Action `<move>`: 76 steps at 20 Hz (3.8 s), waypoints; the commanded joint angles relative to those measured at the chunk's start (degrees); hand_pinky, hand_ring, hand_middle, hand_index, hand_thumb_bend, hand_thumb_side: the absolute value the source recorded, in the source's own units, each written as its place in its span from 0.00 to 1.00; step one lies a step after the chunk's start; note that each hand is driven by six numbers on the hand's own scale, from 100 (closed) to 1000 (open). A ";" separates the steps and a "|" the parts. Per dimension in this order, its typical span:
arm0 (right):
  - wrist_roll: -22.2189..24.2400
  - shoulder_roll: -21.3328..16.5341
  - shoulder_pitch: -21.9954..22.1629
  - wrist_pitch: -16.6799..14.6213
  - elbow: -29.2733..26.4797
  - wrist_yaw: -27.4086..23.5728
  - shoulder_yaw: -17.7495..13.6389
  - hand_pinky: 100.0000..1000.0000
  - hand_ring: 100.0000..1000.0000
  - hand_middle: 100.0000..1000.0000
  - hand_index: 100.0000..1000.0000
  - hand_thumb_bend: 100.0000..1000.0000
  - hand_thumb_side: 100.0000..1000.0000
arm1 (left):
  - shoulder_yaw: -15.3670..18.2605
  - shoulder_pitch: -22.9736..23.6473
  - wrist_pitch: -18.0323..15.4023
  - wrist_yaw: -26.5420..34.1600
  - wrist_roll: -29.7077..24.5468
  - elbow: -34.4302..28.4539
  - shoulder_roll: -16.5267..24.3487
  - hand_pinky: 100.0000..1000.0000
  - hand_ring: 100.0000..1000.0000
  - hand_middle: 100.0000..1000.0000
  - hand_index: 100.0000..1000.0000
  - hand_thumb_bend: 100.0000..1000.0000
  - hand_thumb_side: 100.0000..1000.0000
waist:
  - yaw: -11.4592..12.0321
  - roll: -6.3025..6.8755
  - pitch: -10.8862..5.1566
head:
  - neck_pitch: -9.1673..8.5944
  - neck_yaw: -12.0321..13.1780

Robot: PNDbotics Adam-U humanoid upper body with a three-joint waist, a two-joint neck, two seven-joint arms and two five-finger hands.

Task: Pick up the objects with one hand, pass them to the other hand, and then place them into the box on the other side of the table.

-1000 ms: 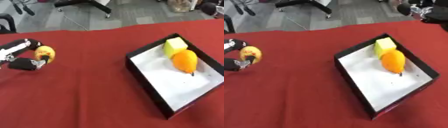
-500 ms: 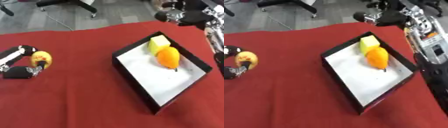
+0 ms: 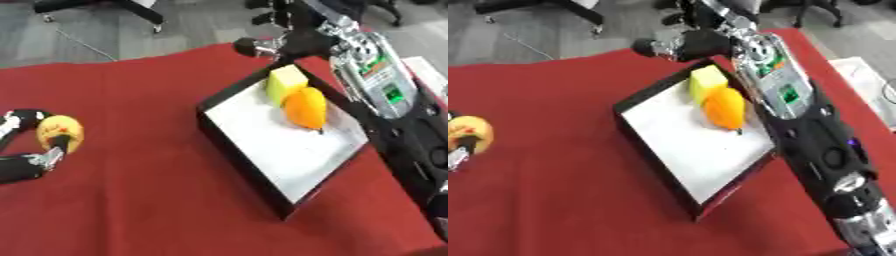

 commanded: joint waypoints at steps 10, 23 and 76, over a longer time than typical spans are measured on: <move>3.63 2.49 -3.71 -1.44 2.50 5.69 4.19 0.83 0.89 0.88 0.82 0.56 0.15 | 0.27 0.44 -1.03 6.37 2.17 -2.06 -8.30 0.95 0.70 0.57 0.70 0.00 0.38 | 1.29 -0.55 -0.96 | -0.62 -3.28; 8.69 5.56 -5.19 -0.20 1.05 3.70 8.24 0.82 0.86 0.85 0.79 0.55 0.12 | -1.06 -0.61 -8.21 5.44 3.32 -1.63 -13.46 0.90 0.68 0.55 0.69 0.00 0.49 | 1.96 -0.42 -0.19 | -1.44 -3.01; 14.81 7.66 -4.05 7.96 -2.17 -5.22 11.06 0.78 0.75 0.52 0.52 0.30 0.00 | -3.72 -0.93 -21.04 -19.04 21.54 -6.42 -20.30 0.79 0.61 0.51 0.64 0.00 0.64 | 1.64 0.51 0.84 | -2.13 -4.26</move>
